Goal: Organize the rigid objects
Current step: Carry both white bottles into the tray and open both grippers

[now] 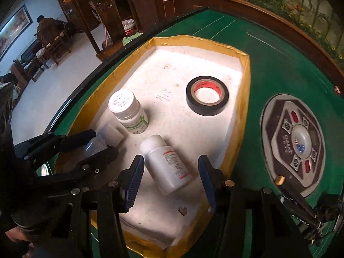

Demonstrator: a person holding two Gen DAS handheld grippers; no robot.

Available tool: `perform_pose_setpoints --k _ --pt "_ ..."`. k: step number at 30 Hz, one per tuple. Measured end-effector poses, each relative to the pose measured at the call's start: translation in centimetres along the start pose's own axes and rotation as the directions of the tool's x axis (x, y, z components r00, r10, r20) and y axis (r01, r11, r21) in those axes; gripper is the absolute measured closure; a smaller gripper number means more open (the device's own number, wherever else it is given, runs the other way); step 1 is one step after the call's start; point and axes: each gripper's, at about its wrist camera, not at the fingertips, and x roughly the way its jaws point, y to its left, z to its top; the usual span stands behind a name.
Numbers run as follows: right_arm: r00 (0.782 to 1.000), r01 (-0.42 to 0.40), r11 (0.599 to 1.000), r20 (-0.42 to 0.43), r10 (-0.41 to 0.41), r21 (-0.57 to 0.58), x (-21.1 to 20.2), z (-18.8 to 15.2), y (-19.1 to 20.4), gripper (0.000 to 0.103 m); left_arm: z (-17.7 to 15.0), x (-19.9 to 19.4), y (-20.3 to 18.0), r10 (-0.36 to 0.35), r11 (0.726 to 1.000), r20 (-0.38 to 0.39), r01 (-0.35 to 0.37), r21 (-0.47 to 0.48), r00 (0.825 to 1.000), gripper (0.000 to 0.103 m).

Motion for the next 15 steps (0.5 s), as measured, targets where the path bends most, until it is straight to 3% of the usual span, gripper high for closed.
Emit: perform_pose_setpoints --k 5,8,11,15 --pt "0.999 -0.014 0.997 0.05 0.01 0.073 -3.9 -1.5 -1.7 0.047 0.6 -1.8 -1.0 -0.001 1.0 0.085 -0.001 0.022 0.996 0.032" --pt "0.997 -0.016 0.99 0.074 0.006 0.137 -6.5 -3.4 -3.7 0.047 1.3 -2.5 -1.6 0.016 0.999 0.13 -0.022 0.044 0.991 0.029" --pt "0.994 0.0 0.971 0.102 -0.026 0.239 -9.7 -7.0 -6.8 0.046 2.0 -3.1 -2.3 0.041 0.995 0.198 -0.058 0.08 0.979 0.029" --pt "0.989 0.071 0.893 0.084 -0.12 0.445 -13.6 -14.4 -12.6 0.046 2.5 -2.8 -3.7 -0.036 0.988 0.252 -0.003 0.152 0.967 0.029"
